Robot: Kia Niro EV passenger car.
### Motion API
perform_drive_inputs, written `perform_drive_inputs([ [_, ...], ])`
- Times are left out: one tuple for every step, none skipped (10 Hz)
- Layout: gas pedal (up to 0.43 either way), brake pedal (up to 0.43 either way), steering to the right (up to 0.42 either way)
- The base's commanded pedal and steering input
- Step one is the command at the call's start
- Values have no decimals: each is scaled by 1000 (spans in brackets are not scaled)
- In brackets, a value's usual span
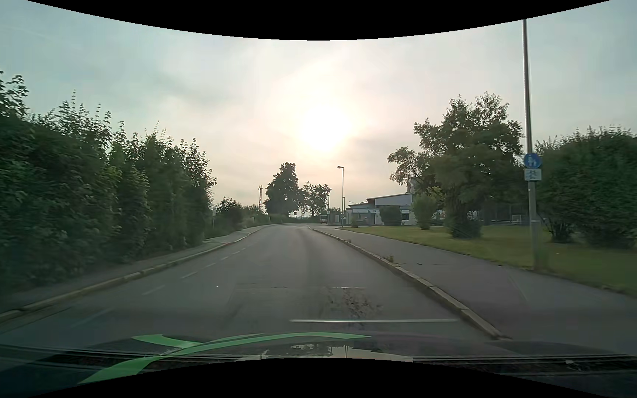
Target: Follow the waypoints while adhering to traffic rules and regulations
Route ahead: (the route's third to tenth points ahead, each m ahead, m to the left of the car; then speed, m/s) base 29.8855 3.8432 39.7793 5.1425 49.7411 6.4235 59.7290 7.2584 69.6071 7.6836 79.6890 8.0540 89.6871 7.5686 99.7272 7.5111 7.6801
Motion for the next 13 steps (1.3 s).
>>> perform_drive_inputs([
  [268, 0, -46],
  [268, 0, -43],
  [268, 0, -39],
  [268, 0, -36],
  [268, 0, -35],
  [268, 0, -35],
  [268, 0, -33],
  [268, 0, -33],
  [268, 0, -30],
  [268, 0, -30],
  [260, 0, -28],
  [260, 0, -26],
  [248, 0, -24],
])
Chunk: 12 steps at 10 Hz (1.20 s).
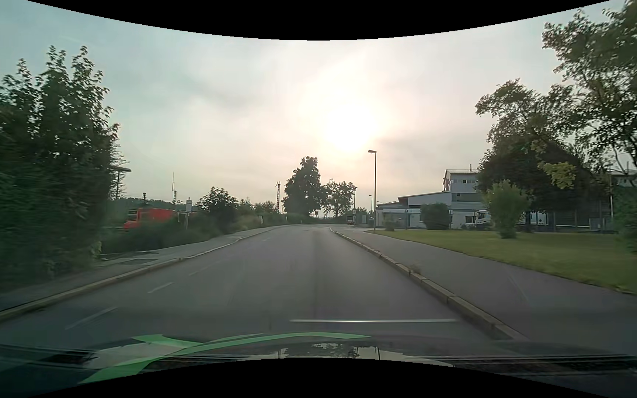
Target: Follow the waypoints while adhering to traffic rules and regulations
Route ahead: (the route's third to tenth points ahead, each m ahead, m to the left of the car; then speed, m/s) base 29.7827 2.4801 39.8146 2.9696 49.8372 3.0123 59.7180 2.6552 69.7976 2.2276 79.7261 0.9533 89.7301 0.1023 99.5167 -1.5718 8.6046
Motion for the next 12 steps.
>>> perform_drive_inputs([
  [248, 0, -24],
  [248, 0, -24],
  [248, 0, -24],
  [248, 0, -25],
  [248, 0, -25],
  [248, 0, -26],
  [248, 0, -26],
  [248, 0, -26],
  [248, 0, -25],
  [248, 0, -22],
  [248, 0, -19],
  [240, 0, -18],
])
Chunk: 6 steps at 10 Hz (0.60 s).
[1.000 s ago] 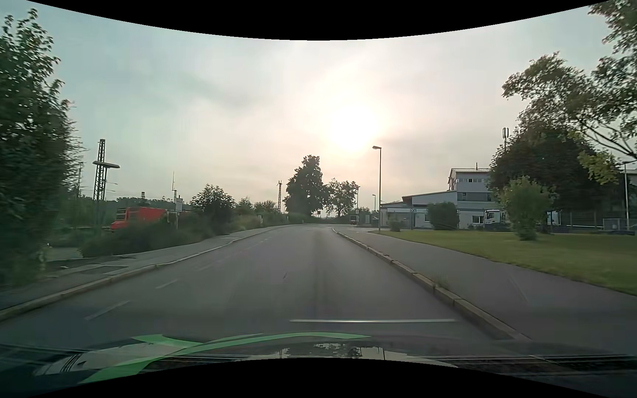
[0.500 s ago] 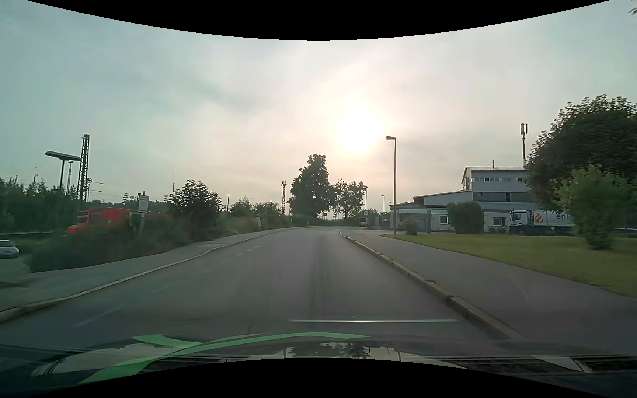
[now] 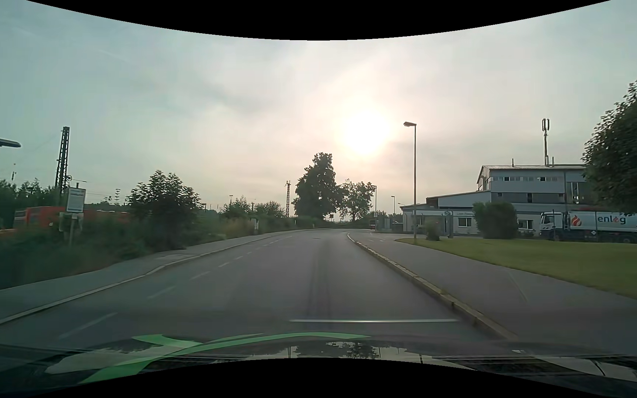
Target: Follow the waypoints while adhering to traffic rules and regulations
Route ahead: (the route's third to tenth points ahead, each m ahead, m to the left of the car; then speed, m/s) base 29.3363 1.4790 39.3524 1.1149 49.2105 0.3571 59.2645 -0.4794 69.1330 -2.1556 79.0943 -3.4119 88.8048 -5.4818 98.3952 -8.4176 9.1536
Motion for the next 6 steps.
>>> perform_drive_inputs([
  [240, 0, -16],
  [240, 0, -12],
  [240, 0, -11],
  [240, 0, -11],
  [228, 0, -11],
  [228, 0, -11],
])
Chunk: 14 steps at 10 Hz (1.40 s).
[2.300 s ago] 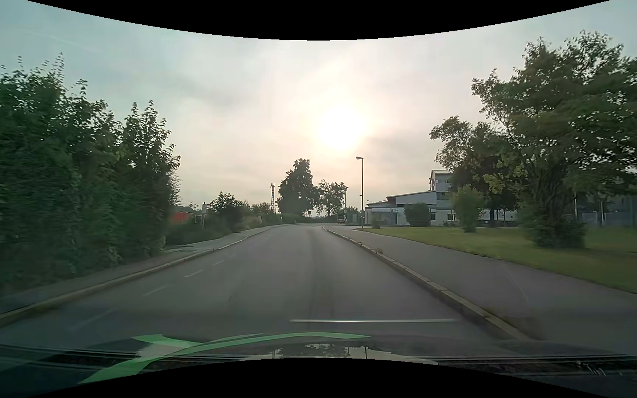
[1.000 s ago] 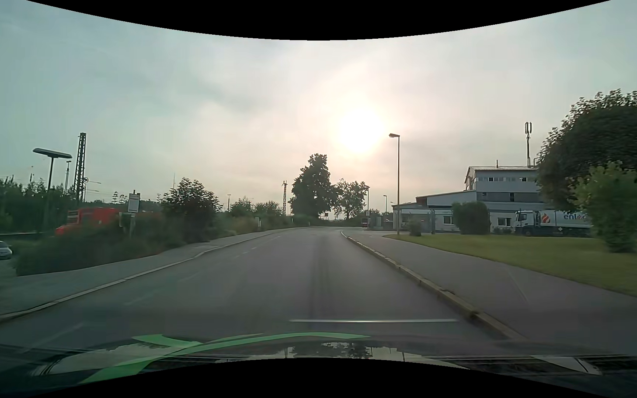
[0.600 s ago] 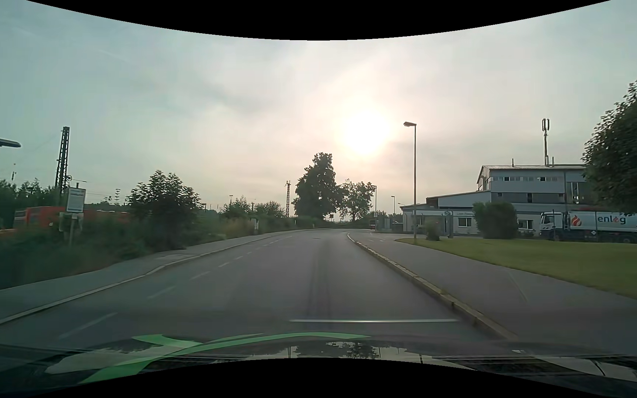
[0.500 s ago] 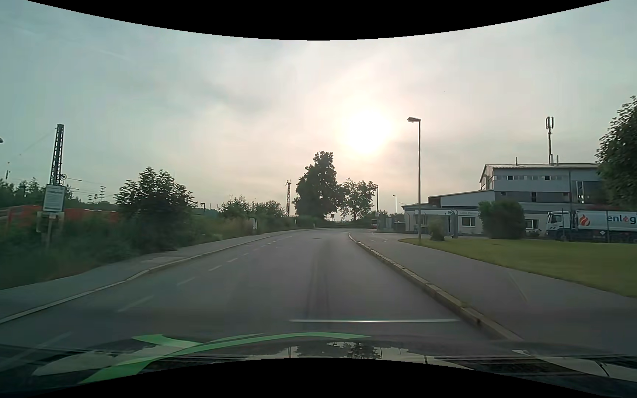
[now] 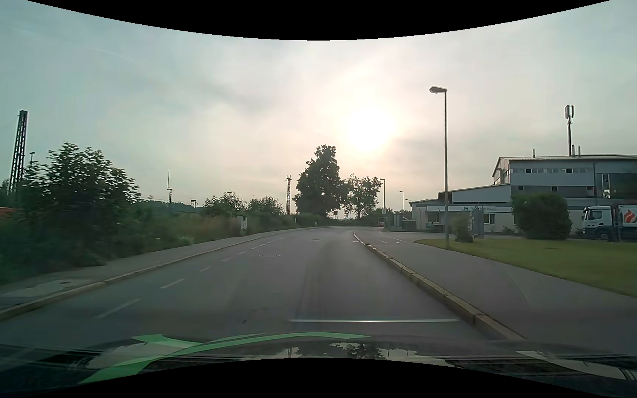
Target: Follow the waypoints while adhering to traffic rules and regulations
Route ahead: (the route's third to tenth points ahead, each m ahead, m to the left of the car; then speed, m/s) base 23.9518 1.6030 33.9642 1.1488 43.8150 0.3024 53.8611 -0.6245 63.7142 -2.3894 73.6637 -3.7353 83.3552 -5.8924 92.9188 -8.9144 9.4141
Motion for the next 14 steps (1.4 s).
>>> perform_drive_inputs([
  [228, 0, -11],
  [220, 0, -10],
  [220, 0, -9],
  [209, 0, -9],
  [209, 0, -9],
  [209, 0, -8],
  [209, 0, -8],
  [209, 0, -8],
  [209, 0, -8],
  [209, 0, -7],
  [209, 0, -4],
  [209, 0, -4],
  [209, 0, -4],
  [209, 0, -3],
])
